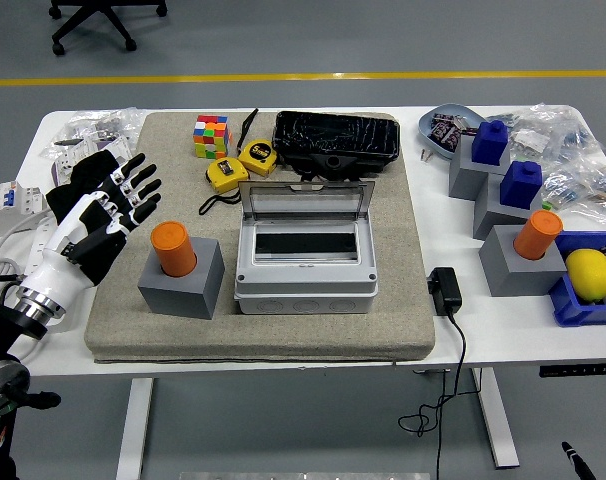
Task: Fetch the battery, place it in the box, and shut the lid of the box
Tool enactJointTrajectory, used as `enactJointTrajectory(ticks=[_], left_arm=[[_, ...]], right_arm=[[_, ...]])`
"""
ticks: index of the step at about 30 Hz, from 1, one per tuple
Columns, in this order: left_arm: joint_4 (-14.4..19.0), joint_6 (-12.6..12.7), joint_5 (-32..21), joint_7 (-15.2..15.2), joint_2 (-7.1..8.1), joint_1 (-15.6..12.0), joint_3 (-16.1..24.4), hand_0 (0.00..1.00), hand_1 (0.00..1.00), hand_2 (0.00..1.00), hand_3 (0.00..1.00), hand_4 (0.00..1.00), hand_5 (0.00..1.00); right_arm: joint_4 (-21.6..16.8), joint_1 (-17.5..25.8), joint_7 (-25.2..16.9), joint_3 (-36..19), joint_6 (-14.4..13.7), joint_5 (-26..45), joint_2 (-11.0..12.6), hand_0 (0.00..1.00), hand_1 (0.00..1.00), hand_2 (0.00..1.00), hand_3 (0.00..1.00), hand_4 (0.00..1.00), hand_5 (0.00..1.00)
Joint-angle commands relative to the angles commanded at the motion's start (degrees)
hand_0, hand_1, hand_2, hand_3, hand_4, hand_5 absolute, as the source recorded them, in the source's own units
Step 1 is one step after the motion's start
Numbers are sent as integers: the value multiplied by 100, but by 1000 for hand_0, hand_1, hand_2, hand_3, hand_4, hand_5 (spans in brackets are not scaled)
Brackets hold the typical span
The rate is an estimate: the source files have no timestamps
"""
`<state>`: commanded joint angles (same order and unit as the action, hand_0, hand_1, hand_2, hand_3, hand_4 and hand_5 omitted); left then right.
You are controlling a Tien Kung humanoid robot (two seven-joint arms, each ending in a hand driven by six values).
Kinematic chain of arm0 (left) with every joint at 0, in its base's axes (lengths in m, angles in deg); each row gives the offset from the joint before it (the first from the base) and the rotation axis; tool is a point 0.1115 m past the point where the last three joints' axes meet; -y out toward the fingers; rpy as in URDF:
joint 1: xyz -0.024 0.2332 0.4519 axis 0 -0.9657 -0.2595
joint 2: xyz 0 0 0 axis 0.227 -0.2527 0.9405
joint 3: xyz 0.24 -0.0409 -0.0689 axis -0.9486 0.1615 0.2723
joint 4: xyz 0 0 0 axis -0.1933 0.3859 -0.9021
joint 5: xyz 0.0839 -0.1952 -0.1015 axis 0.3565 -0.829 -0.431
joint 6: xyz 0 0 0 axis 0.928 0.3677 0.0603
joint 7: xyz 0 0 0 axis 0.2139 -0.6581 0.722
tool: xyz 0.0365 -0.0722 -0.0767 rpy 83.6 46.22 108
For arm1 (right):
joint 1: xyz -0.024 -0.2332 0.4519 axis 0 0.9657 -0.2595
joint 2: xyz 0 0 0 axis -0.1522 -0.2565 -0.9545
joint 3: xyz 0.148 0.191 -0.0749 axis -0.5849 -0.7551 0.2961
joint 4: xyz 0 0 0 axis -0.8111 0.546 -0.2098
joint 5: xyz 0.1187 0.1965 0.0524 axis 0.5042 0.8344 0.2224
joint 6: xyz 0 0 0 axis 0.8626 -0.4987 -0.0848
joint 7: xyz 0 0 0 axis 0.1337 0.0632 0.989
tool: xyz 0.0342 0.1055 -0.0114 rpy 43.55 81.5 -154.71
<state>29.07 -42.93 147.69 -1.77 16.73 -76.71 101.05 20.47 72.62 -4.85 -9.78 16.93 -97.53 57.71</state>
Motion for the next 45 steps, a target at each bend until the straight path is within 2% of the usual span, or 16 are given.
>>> enactJointTrajectory(ticks=[9, 15, 19, 23, 24, 25, 29, 30, 35, 36, 40, 41, 42, 45], left_arm=[[8, -121, 538, -9, -41, 23, -88, 998, 998, 998, 998, 998, 2], [-27, -60, 623, 6, -62, 53, -297, 998, 998, 998, 998, 998, 2], [-131, 22, 608, 62, -133, 106, -361, 998, 998, 998, 998, 998, 2], [-363, 58, 504, 131, -15, 219, -477, 998, 998, 998, 998, 998, 2], [-404, 66, 507, 137, 17, 233, -505, 998, 998, 998, 954, 998, 2], [-427, 71, 510, 138, 35, 235, -527, 998, 998, 998, 954, 998, 2], [-493, 130, 619, 136, 7, 211, -573, 998, 998, 998, 954, 998, 2], [-514, 161, 657, 138, -18, 202, -575, 998, 998, 966, 817, 998, 2], [-521, 289, 782, 168, -46, 199, -587, 998, 998, 966, 817, 998, 2], [-520, 316, 788, 178, -45, 203, -587, 998, 998, 935, 740, 998, 2], [-517, 483, 816, 239, -59, 218, -597, 998, 998, 935, 740, 998, 2], [-524, 601, 814, 312, -68, 221, -624, 998, 998, 935, 740, 998, 2], [-527, 718, 802, 382, -78, 224, -648, 988, 961, 826, 643, 998, 2], [-532, 1065, 803, 525, -105, 232, -684, 988, 961, 826, 643, 998, 2]], right_arm=[[0, 2, 11, 18, -1, 14, 5, 728, 665, 690, 740, 998, 998], [0, -4, 13, 33, 0, 22, 4, 724, 665, 690, 741, 998, 998], [0, -3, 10, 44, 3, 25, -5, 726, 665, 690, 740, 998, 998], [0, 3, 20, 31, 2, 3, 1, 726, 665, 690, 740, 998, 998], [0, 3, 21, 24, 0, -1, 6, 725, 664, 690, 739, 998, 998], [0, 3, 22, 20, -2, -5, 10, 725, 664, 690, 739, 998, 998], [0, 4, 23, 8, -7, -12, 15, 725, 664, 690, 739, 998, 998], [0, 10, 24, 9, -6, -13, 11, 725, 664, 689, 739, 998, 998], [0, 22, 28, 20, -3, -9, 7, 725, 664, 689, 739, 998, 998], [0, 21, 28, 23, -4, -6, 8, 723, 664, 689, 739, 998, 998], [0, 17, 26, 27, -8, 10, 13, 723, 664, 689, 739, 998, 998], [0, 16, 28, 18, -10, 8, 15, 723, 664, 689, 739, 998, 998], [0, 15, 27, 14, -11, 9, 16, 723, 664, 689, 740, 998, 998], [0, 16, 29, 3, -11, 6, 12, 723, 664, 689, 740, 998, 998]])
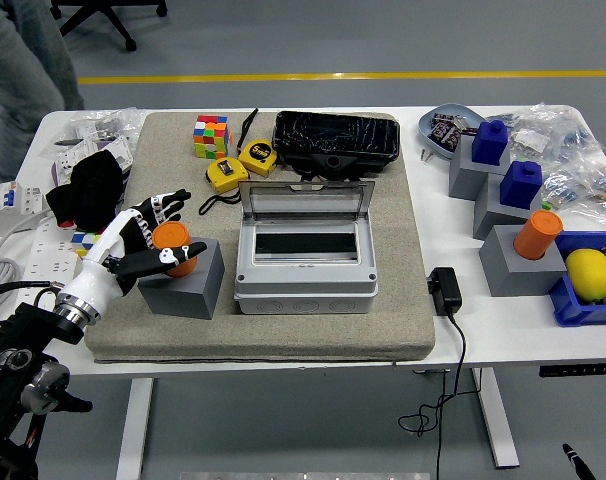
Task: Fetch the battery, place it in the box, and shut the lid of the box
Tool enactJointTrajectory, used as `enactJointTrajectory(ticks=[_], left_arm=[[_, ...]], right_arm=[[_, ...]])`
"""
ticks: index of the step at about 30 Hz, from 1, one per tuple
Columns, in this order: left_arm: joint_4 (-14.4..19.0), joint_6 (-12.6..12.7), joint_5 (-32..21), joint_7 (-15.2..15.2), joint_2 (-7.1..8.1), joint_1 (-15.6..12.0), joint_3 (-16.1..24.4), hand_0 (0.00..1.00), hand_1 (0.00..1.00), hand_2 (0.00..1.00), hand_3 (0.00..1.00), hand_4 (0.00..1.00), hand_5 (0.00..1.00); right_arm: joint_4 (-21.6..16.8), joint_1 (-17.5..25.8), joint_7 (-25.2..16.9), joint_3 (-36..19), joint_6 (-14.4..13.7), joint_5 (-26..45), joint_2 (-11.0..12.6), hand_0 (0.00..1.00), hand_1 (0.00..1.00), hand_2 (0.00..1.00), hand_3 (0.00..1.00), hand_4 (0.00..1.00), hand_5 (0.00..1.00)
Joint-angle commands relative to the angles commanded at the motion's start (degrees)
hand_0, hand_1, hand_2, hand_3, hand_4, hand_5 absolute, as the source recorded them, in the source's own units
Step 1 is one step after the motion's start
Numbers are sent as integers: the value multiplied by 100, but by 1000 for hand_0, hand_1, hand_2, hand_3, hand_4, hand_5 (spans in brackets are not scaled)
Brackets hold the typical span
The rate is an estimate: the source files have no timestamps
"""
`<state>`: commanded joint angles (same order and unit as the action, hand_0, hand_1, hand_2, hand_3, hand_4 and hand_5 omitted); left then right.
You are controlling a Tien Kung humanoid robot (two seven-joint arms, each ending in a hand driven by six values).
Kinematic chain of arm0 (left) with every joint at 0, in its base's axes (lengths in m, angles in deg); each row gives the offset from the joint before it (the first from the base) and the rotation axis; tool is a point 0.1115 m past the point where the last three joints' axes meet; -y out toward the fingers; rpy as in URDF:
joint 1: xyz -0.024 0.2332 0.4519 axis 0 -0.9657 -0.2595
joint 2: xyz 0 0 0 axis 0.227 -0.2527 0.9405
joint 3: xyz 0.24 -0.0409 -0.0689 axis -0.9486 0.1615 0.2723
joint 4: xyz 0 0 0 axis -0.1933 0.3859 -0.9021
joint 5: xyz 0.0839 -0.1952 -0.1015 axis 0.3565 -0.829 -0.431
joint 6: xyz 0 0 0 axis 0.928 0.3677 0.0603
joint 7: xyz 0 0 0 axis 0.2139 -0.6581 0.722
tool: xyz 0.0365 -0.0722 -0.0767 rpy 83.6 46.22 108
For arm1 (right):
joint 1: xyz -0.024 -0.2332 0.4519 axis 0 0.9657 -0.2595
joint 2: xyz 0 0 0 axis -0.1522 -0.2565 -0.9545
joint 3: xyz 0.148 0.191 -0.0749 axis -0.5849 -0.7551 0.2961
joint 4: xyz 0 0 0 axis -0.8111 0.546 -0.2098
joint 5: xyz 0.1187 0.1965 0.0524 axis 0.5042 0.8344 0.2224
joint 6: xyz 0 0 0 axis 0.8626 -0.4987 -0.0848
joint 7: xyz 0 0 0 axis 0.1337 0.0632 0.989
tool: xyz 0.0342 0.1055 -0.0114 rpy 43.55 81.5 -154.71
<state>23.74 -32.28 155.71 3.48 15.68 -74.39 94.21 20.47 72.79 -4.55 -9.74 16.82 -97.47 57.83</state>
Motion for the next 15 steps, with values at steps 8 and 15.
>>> enactJointTrajectory(ticks=[8, 15], left_arm=[[2, 44, -53, 21, 0, -11, -72, 970, 944, 811, 665, 998, 2], [32, -2, -110, 8, -30, 10, -144, 950, 976, 938, 862, 998, 2]], right_arm=[[0, 6, -3, -23, 0, 1, -4, 723, 664, 688, 740, 998, 998], [0, -7, -10, -6, -5, 32, -7, 723, 664, 689, 740, 998, 998]])
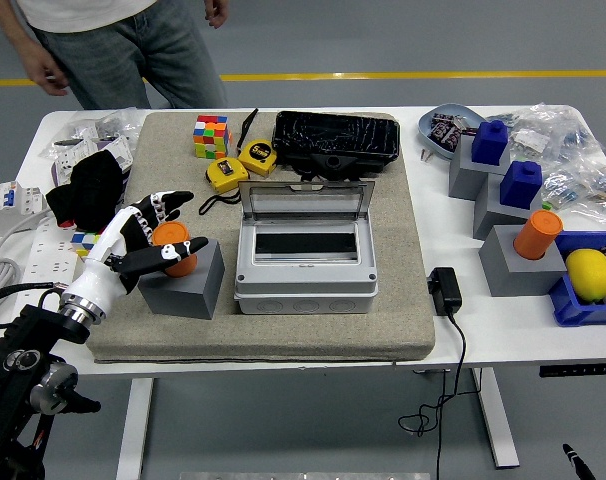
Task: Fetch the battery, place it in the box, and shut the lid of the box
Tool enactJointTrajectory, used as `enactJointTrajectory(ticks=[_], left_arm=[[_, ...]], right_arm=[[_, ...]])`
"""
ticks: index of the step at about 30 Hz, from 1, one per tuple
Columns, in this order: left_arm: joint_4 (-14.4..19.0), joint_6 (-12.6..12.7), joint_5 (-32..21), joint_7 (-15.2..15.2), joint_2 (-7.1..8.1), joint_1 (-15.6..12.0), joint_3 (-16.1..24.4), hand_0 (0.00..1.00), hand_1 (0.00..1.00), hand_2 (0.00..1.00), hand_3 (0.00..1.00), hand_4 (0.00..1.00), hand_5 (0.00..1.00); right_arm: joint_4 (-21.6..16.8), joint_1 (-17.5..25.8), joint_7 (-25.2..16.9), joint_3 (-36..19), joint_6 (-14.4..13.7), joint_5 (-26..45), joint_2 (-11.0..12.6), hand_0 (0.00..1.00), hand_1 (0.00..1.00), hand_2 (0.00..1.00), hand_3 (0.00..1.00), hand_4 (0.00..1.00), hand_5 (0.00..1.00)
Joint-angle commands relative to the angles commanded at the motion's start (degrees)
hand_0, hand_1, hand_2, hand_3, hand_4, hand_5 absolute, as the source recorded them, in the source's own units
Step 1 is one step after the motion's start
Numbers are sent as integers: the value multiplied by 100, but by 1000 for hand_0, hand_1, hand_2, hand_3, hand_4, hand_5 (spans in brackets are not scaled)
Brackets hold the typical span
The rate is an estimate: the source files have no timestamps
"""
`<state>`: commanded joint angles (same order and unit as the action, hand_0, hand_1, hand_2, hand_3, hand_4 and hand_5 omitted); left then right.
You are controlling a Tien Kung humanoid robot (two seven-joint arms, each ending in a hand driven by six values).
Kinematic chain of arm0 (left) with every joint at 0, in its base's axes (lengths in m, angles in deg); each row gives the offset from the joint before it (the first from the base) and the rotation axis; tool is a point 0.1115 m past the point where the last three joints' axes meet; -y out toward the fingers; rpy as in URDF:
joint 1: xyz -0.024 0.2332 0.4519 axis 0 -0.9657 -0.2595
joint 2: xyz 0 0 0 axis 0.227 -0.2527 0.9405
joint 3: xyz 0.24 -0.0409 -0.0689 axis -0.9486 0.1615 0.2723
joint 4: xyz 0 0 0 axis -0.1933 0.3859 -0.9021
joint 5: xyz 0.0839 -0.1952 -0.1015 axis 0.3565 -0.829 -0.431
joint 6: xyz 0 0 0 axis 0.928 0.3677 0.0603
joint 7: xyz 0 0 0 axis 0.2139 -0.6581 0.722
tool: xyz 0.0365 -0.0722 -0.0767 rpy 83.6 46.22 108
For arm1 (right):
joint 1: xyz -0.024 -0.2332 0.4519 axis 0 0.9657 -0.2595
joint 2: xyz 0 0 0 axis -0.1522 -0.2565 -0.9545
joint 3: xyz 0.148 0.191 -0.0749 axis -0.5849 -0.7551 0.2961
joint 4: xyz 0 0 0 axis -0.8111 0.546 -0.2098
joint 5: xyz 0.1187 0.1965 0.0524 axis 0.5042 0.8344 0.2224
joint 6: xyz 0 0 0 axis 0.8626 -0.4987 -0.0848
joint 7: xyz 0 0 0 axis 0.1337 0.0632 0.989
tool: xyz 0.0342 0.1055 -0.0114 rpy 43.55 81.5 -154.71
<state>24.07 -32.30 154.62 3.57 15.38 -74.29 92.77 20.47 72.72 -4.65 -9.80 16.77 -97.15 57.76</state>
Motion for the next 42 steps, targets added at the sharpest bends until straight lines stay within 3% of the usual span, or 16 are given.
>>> enactJointTrajectory(ticks=[5, 6, 11, 12, 23, 24, 28, 30, 34, 42], left_arm=[[-13, 84, -46, 30, -23, 25, -25, 950, 976, 938, 862, 998, 2], [-33, 96, -92, 33, -30, 32, -27, 853, 959, 946, 915, 998, 2], [-93, 162, -191, 60, -43, 39, -40, 853, 959, 946, 915, 998, 2], [-108, 177, -198, 69, -45, 41, -47, 810, 941, 944, 939, 998, 2], [-80, 252, -124, 117, -71, 17, -131, 808, 937, 932, 922, 998, 2], [-64, 299, -108, 138, -77, 11, -137, 809, 904, 878, 860, 998, 2], [42, 542, -11, 219, -84, -24, -190, 809, 904, 878, 860, 998, 2], [154, 739, 77, 291, -84, -58, -256, 779, 871, 831, 820, 998, 2], [291, 1128, 332, 426, -113, -98, -335, 779, 871, 831, 820, 998, 2], [318, 1408, 419, 623, -90, -165, -591, 791, 850, 805, 792, 998, 25]], right_arm=[[0, -1, -1, 4, -1, 10, 0, 723, 664, 689, 740, 998, 998], [0, 0, 1, 3, -2, 9, 0, 723, 663, 689, 740, 998, 998], [0, 4, 1, 6, -4, 19, 2, 723, 663, 689, 740, 998, 998], [0, 4, 0, 5, -4, 19, 3, 722, 664, 689, 740, 998, 998], [0, 7, -1, 22, -7, 34, 5, 721, 664, 689, 739, 998, 998], [0, 9, 0, 27, -7, 39, 4, 721, 664, 689, 739, 998, 998], [0, 14, 4, 38, -8, 46, 6, 721, 664, 689, 739, 998, 998], [0, 20, 8, 49, -8, 53, 8, 721, 663, 689, 739, 998, 998], [0, 37, 17, 62, -6, 52, 5, 721, 663, 689, 739, 998, 998], [0, 45, 11, 89, -4, 67, 8, 721, 664, 689, 739, 998, 998]])
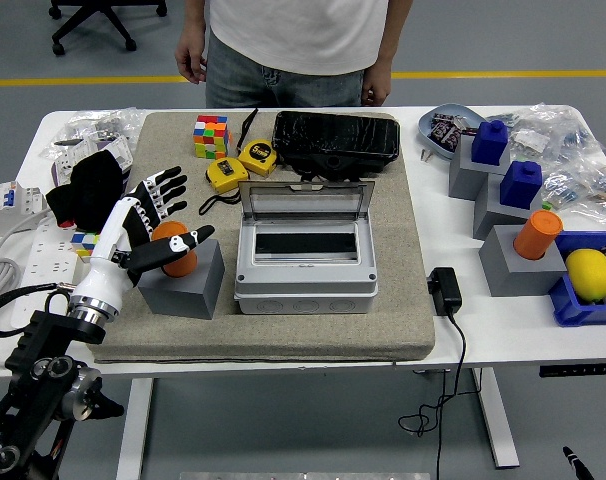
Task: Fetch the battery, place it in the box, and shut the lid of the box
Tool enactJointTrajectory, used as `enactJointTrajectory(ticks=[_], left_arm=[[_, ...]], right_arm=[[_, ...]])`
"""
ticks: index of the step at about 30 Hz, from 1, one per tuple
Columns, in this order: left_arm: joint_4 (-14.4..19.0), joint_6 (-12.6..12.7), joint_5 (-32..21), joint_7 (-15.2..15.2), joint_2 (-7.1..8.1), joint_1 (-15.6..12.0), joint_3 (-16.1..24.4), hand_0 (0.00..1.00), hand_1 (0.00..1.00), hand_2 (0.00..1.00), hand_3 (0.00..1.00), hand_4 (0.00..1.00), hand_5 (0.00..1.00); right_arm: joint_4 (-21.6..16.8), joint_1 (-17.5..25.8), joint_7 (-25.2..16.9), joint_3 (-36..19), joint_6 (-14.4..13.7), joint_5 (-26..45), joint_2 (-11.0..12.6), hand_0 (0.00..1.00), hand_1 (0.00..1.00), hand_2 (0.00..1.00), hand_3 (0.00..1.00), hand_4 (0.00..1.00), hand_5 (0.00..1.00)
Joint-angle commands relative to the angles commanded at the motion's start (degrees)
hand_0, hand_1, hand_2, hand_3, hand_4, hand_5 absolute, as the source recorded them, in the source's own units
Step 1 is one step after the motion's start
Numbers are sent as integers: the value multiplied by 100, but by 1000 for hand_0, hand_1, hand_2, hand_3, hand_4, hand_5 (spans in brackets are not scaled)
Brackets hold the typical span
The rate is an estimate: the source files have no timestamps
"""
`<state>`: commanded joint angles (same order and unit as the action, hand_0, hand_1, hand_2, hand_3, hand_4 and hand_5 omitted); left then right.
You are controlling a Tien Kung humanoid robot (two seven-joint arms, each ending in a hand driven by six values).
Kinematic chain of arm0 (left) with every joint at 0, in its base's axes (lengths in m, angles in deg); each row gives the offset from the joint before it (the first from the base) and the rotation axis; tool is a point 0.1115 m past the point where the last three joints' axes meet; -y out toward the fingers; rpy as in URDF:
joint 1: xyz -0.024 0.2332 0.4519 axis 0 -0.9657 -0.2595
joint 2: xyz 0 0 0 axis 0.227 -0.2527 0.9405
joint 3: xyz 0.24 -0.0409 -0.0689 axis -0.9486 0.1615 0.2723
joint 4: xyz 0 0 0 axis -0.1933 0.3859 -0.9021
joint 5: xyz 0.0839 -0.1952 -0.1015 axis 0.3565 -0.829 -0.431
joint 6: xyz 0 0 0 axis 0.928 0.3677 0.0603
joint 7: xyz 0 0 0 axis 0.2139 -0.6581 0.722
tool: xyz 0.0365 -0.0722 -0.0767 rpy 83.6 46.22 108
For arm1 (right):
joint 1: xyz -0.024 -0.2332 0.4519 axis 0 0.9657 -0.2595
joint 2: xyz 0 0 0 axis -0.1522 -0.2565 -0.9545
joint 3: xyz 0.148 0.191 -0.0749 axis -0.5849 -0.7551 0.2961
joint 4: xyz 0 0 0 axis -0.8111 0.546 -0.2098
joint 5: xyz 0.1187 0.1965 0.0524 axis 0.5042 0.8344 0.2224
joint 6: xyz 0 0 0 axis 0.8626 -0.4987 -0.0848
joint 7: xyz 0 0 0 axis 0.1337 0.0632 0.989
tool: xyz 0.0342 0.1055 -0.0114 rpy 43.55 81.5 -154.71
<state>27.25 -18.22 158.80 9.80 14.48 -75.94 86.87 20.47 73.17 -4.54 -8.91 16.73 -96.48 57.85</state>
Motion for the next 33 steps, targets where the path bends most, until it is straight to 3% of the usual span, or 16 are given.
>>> enactJointTrajectory(ticks=[11, 13, 33], left_arm=[[-286, 185, 11, 81, 32, 35, -201, 781, 844, 796, 782, 998, 2], [-315, 238, 37, 93, 24, 39, -213, 767, 830, 746, 739, 998, 2], [-436, 674, 233, 128, -5, 79, -409, 693, 763, 651, 663, 998, 2]], right_arm=[[0, -15, 0, 2, -4, 33, 9, 721, 664, 689, 739, 998, 998], [0, -15, -1, 2, -5, 40, 10, 722, 663, 689, 739, 998, 998], [0, -31, -11, -23, -14, 58, 24, 721, 663, 688, 738, 998, 998]])
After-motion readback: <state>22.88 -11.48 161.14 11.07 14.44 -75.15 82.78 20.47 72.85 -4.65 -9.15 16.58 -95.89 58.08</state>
